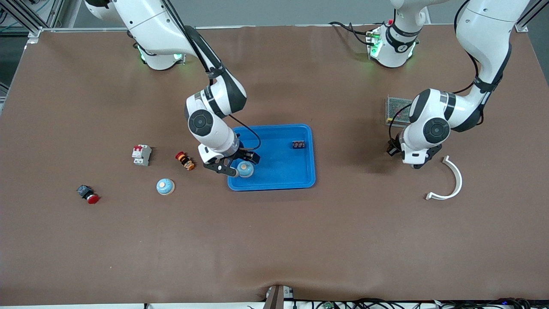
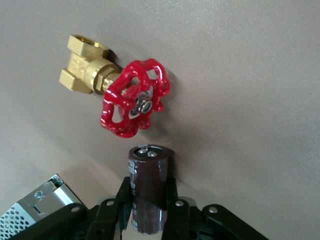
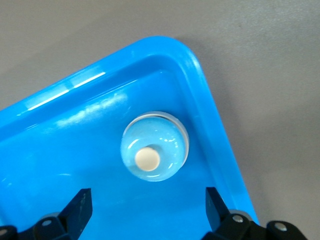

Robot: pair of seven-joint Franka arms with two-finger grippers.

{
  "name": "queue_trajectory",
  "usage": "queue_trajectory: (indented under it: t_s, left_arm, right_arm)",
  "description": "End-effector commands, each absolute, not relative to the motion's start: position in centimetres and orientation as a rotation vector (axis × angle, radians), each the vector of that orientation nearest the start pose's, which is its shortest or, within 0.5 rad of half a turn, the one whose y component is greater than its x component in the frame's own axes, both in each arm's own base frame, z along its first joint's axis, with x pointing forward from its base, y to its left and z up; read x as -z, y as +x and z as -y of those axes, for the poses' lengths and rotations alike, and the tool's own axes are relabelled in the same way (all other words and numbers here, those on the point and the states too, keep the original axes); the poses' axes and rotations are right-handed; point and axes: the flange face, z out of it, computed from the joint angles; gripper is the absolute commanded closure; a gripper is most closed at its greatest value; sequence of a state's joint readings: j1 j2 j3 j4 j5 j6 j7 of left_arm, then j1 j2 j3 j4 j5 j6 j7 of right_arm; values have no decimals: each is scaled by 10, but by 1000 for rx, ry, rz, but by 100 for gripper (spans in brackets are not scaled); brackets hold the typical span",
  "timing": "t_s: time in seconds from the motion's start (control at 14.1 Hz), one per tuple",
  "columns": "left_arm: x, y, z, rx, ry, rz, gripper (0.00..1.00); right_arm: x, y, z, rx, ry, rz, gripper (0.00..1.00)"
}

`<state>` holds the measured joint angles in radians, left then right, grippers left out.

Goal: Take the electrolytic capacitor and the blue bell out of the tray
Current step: 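Grasp the second bell with the right gripper while the left releases the capacitor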

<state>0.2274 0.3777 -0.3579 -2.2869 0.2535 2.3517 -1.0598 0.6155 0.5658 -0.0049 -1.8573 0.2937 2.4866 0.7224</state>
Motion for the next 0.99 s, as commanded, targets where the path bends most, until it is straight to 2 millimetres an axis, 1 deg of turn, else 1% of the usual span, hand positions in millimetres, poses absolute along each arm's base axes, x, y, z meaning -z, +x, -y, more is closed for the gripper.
queue_trajectory:
  t_s: [0.0, 0.14, 0.21, 0.28, 0.5, 0.57, 0.78, 0.92]
  left_arm:
    - [-170, 494, 72, -327, -2772, 1050, 58]
    - [-175, 501, 72, -285, -2790, 1073, 15]
    - [-178, 504, 73, -273, -2793, 1081, 0]
    - [-183, 508, 74, -258, -2797, 1089, 0]
    - [-198, 514, 77, -229, -2803, 1096, 0]
    - [-204, 519, 81, -214, -2801, 1109, 0]
    - [-224, 534, 113, -191, -2786, 1176, 0]
    - [-240, 543, 141, -177, -2766, 1246, 0]
  right_arm:
    - [-213, 534, -366, -60, -2954, -524, 0]
    - [-208, 534, -374, -42, -2973, -536, 0]
    - [-209, 537, -373, -26, -2978, -538, 0]
    - [-208, 539, -372, -25, -2980, -542, 0]
    - [-201, 539, -377, -27, -2980, -554, 0]
    - [-202, 543, -379, -20, -2972, -571, 0]
    - [-201, 544, -390, -15, -2964, -586, 0]
    - [-201, 545, -392, -11, -2962, -587, 0]
